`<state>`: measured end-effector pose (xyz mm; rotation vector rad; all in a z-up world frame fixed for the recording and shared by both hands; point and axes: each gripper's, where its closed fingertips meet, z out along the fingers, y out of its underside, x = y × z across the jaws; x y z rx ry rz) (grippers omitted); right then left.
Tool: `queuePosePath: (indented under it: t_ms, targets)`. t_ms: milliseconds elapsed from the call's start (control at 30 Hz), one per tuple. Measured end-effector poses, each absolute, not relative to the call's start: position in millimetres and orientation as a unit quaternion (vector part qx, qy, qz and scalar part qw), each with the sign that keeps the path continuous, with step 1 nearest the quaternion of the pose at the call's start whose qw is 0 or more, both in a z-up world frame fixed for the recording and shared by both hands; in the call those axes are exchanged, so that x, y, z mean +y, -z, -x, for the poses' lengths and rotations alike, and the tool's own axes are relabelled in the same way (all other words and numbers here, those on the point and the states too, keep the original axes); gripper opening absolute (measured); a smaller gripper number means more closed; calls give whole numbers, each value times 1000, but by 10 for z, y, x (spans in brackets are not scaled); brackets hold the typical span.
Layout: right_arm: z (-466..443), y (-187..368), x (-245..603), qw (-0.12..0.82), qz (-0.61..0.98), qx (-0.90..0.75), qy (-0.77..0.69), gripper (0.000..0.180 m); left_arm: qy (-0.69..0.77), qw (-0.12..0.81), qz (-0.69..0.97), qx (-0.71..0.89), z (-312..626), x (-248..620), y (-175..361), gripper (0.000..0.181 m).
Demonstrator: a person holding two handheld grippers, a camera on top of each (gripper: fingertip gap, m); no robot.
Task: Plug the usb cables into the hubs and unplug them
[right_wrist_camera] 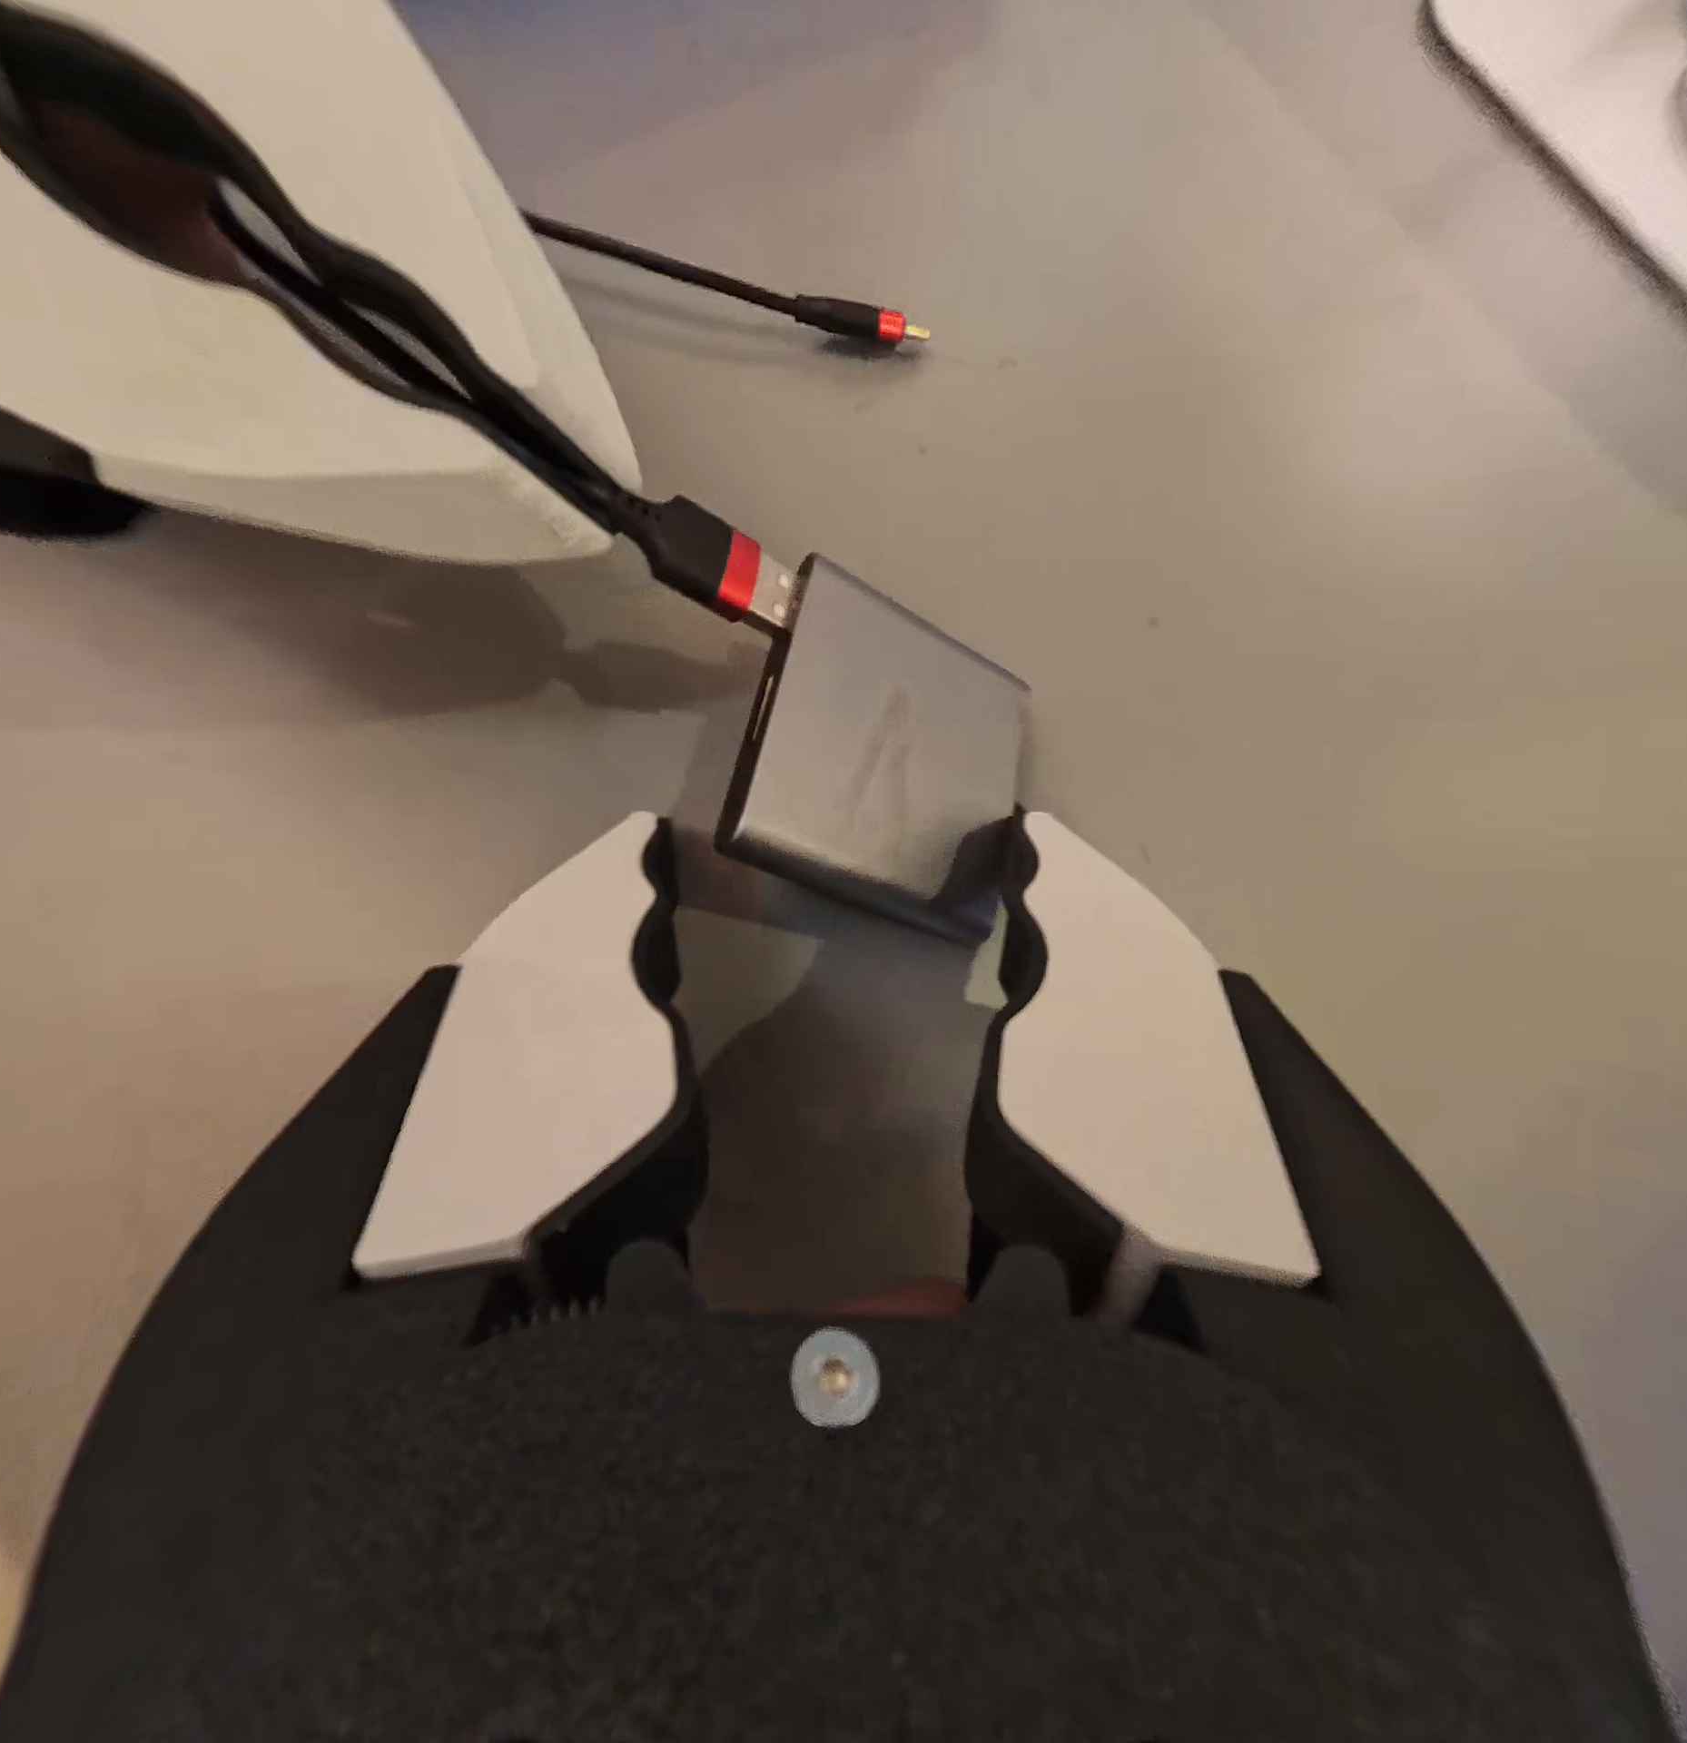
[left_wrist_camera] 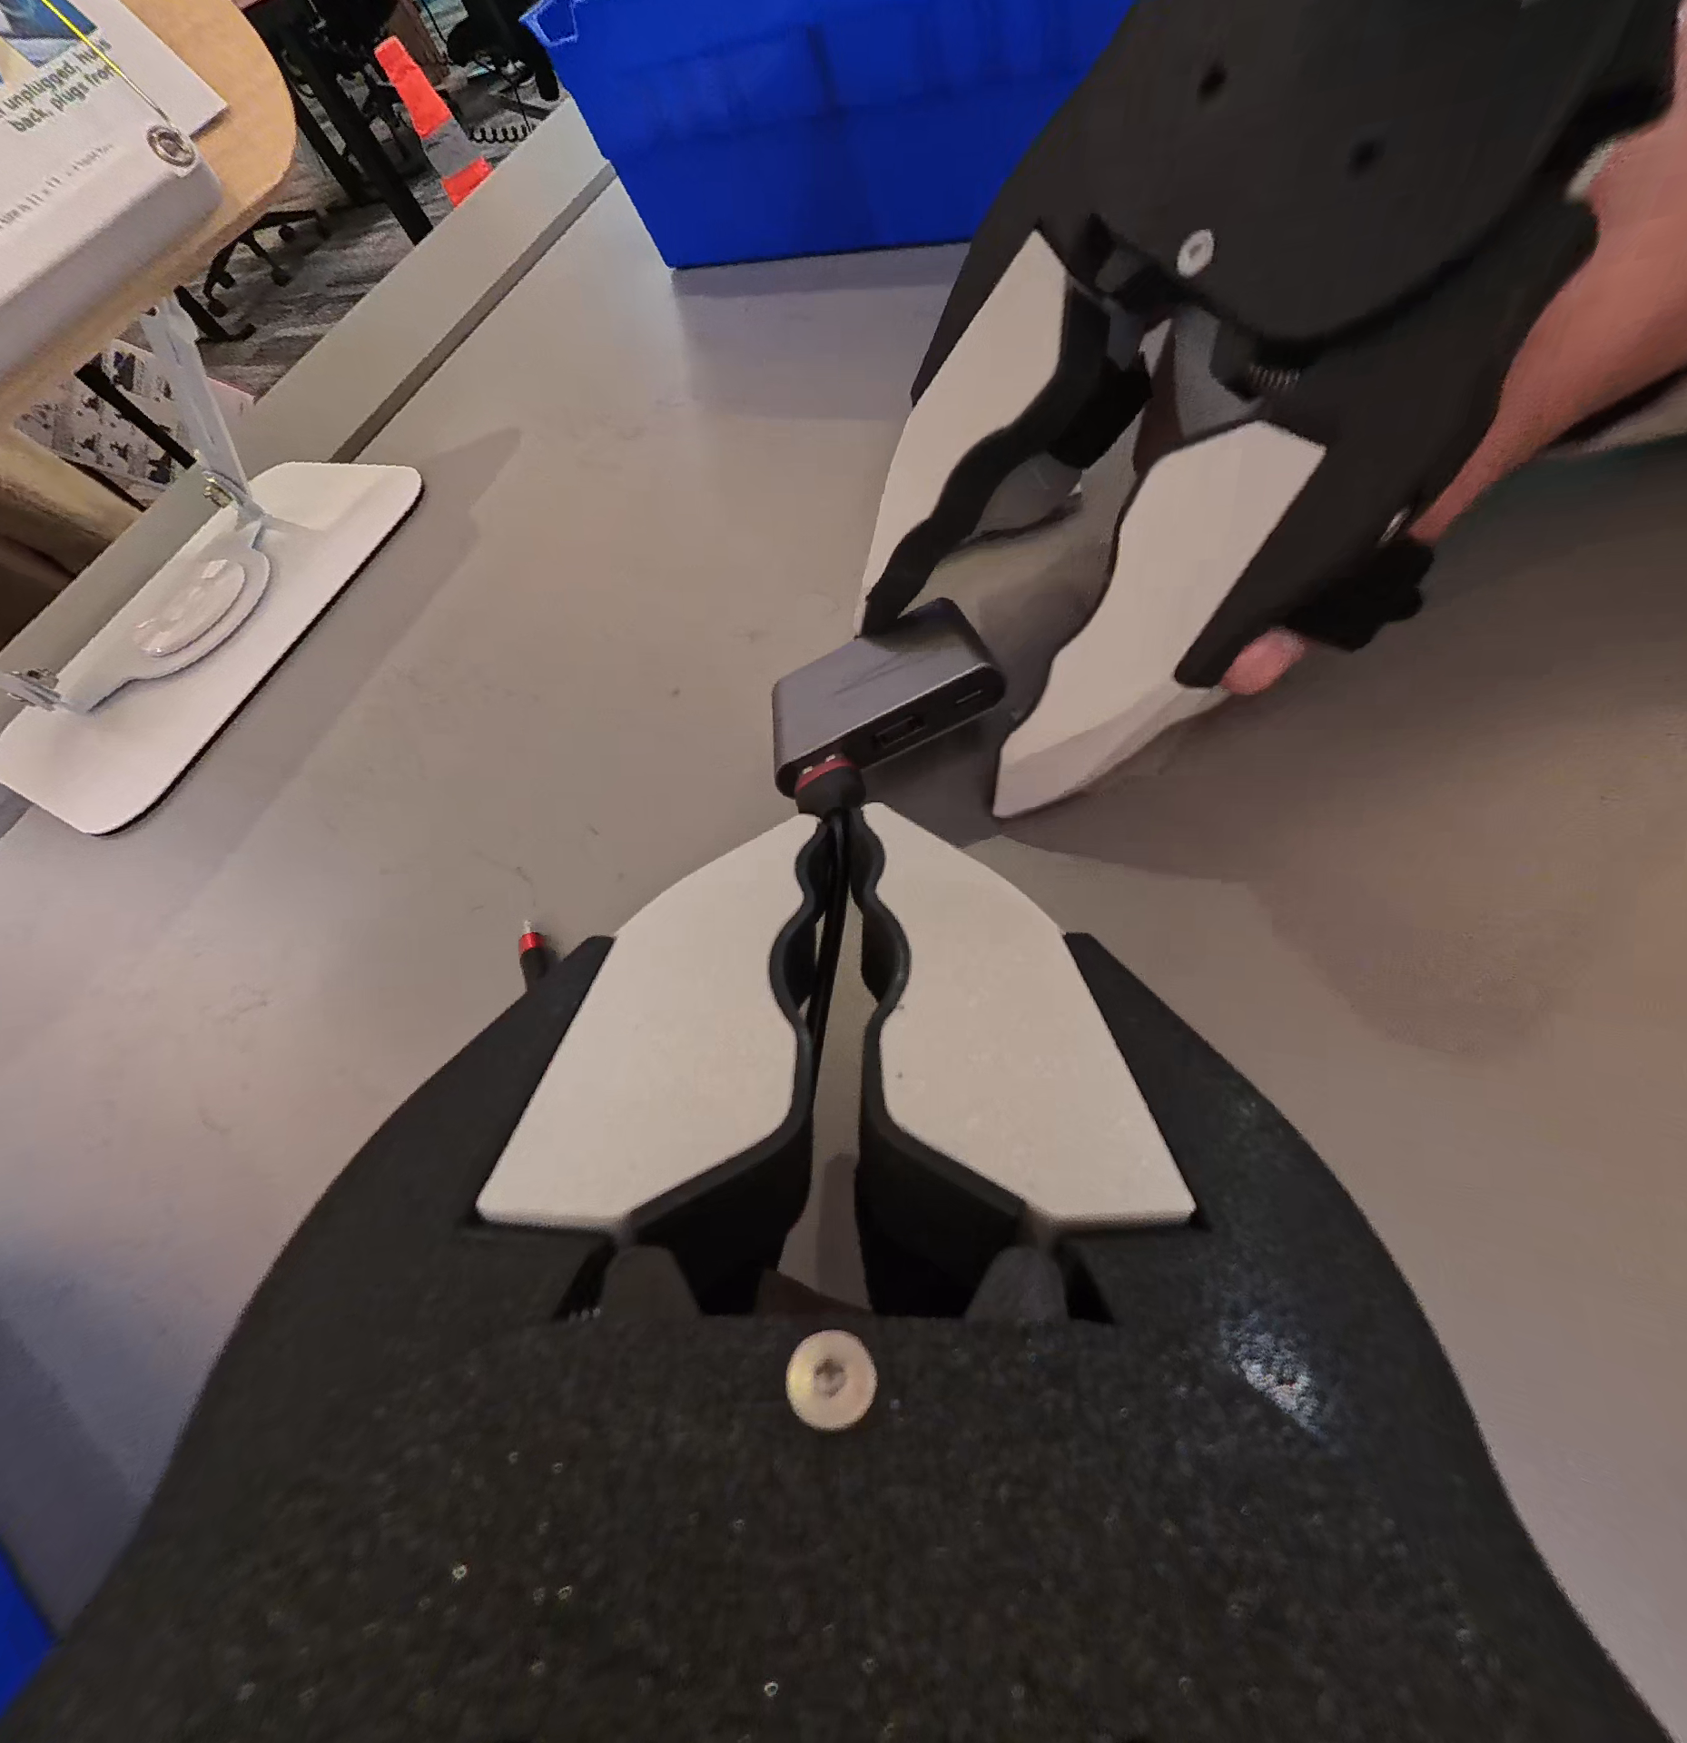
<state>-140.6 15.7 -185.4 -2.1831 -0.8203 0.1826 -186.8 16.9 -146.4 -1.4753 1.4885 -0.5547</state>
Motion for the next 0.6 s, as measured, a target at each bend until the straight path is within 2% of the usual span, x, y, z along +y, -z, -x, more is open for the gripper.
queuePosePath:
  t_ms: [133, 233, 433, 600]
  targets:
    - [1408, 1756, 230, 443, 814, -374, 20, 34, 230, 466, 603, 605, 1875, 167, 1457, 3]
    - [1374, 1688, 264, 465, 776, -414, 97, 19, 239, 468, 602, 601, 1875, 160, 1417, 3]
    - [1404, 1577, 270, 513, 675, -485, 212, 12, 270, 445, 625, 581, 1894, 153, 1323, 3]
    - [1446, 1387, 224, 558, 618, -504, 230, 12, 295, 440, 627, 571, 1909, 150, 1176, 3]
